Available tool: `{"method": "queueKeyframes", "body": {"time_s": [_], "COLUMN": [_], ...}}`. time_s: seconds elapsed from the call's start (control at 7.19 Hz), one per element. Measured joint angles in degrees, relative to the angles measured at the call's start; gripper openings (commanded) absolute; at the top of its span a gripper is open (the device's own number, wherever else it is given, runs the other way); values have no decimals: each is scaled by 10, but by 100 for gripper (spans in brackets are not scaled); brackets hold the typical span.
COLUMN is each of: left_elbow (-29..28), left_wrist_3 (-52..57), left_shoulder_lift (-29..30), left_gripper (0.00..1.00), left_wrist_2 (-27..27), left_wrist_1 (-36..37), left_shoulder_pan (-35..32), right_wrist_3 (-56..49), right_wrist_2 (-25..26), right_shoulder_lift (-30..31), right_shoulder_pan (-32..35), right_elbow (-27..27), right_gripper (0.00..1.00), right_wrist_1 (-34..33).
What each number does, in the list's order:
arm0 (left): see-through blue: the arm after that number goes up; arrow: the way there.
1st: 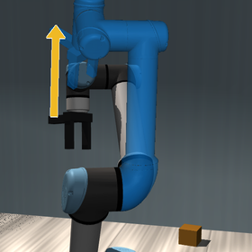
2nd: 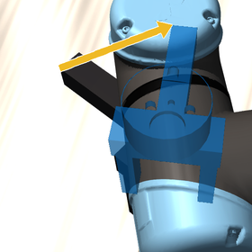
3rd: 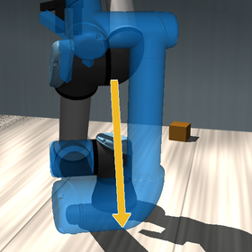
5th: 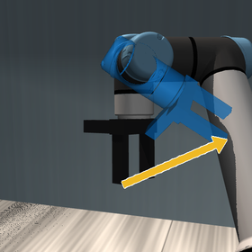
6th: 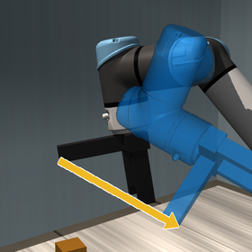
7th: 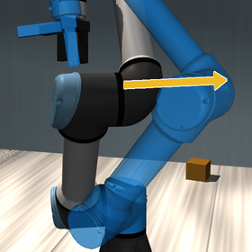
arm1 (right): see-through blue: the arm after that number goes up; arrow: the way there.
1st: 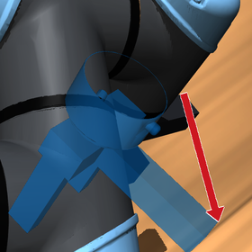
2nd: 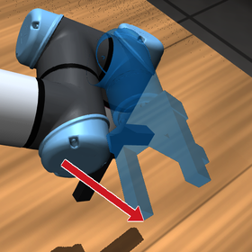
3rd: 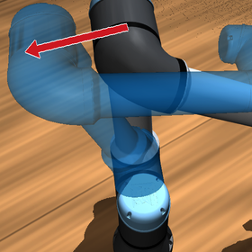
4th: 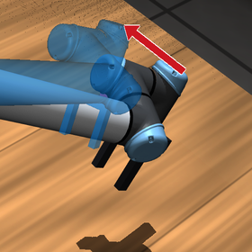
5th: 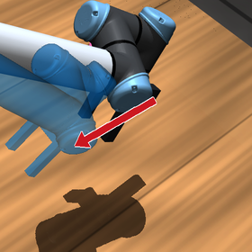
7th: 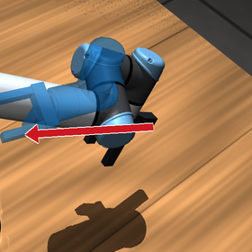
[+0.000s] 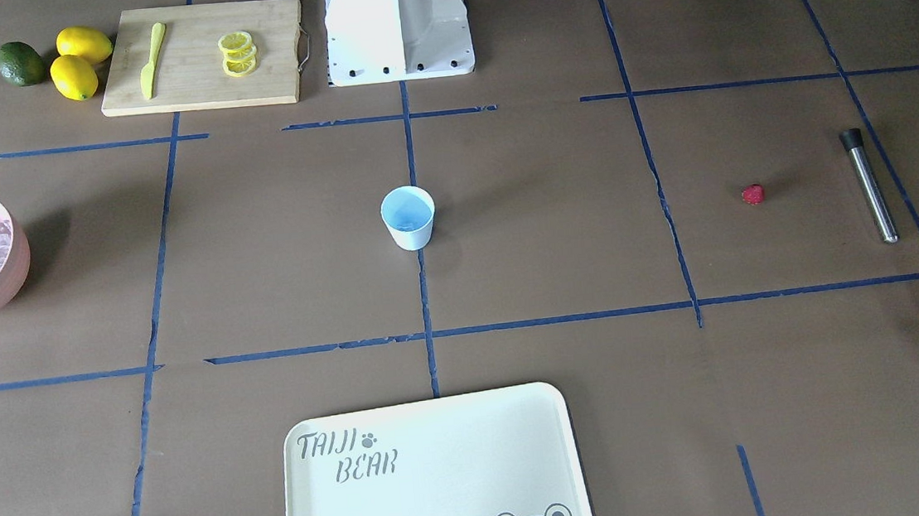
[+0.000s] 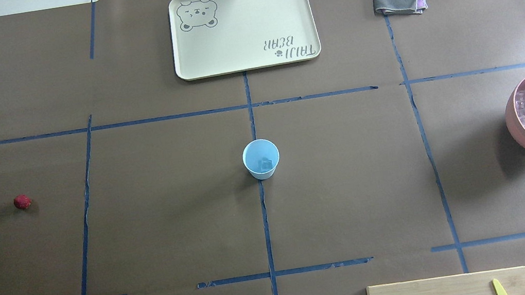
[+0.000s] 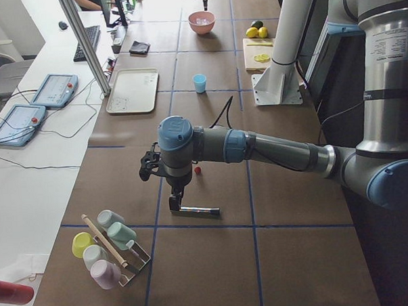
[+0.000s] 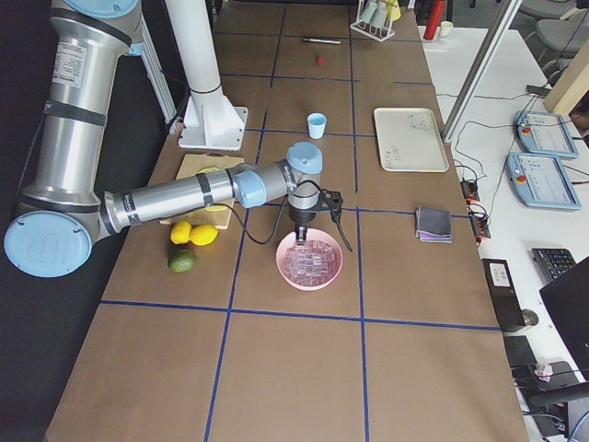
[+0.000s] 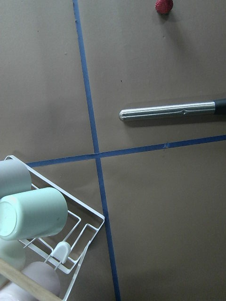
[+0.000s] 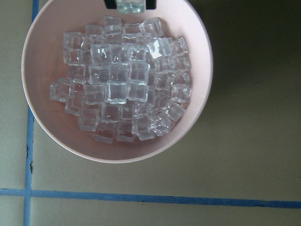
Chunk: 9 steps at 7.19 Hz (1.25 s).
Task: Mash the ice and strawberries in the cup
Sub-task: 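Lower the right gripper into the bowl and grasp another ice cube, then lift the ice cube and carry it over the light-blue cup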
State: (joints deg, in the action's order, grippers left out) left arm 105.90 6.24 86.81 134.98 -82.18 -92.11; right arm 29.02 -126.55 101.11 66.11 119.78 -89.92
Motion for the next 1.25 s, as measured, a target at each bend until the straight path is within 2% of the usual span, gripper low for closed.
{"method": "queueKeyframes", "body": {"time_s": [0.14, 0.28, 0.56, 0.83, 1.25], "left_elbow": [0, 1, 2, 2, 2], "left_wrist_3": [0, 0, 1, 1, 1], "left_shoulder_lift": [-1, -3, -7, -7, -7], "left_gripper": [100, 100, 100, 100, 100], "left_wrist_2": [0, 0, 3, 4, 4], "left_wrist_1": [0, 0, -1, -2, -2], "left_shoulder_pan": [0, 0, 0, 0, 0], "right_wrist_3": [3, 18, 133, 290, 428], "right_wrist_2": [0, -3, 0, 36, 108], "right_shoulder_lift": [-41, -109, -279, -417, -545], "right_shoulder_pan": [-5, -22, -96, -192, -293], "right_elbow": [19, 25, 7, -47, -162], "right_gripper": [0, 0, 0, 0, 0], "right_wrist_1": [-49, -108, -194, -209, -166]}}
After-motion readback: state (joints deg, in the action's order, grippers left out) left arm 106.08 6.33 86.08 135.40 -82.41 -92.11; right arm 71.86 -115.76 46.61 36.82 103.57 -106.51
